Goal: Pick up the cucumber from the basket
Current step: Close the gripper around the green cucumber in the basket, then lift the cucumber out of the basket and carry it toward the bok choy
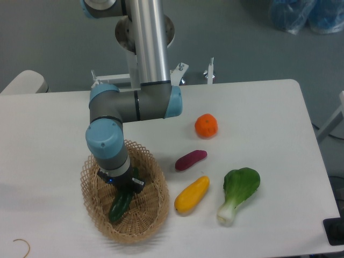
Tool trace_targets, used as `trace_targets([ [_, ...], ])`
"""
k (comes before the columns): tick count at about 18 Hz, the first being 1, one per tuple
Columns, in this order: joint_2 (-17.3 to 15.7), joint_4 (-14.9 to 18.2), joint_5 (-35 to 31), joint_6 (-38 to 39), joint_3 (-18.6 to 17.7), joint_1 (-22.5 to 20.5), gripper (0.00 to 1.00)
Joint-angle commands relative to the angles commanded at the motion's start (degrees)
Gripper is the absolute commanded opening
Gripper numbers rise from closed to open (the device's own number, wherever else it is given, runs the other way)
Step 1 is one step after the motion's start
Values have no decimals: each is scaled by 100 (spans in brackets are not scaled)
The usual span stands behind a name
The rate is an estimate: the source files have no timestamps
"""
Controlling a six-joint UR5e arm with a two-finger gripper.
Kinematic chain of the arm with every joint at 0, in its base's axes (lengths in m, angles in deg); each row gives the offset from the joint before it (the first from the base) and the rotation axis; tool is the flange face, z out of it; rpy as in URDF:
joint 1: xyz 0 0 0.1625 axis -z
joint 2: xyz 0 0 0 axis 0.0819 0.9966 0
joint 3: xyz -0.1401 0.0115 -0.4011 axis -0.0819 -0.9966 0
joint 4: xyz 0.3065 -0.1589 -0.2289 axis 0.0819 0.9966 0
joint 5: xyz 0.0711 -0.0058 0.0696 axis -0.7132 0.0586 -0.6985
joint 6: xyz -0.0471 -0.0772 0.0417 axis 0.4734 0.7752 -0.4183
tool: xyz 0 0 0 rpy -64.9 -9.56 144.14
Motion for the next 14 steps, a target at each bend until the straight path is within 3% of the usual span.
trace_targets([
  [8,-219,158,-9,-368,667,-70,39],
  [14,-659,474,35,-1660,931,-816,39],
])
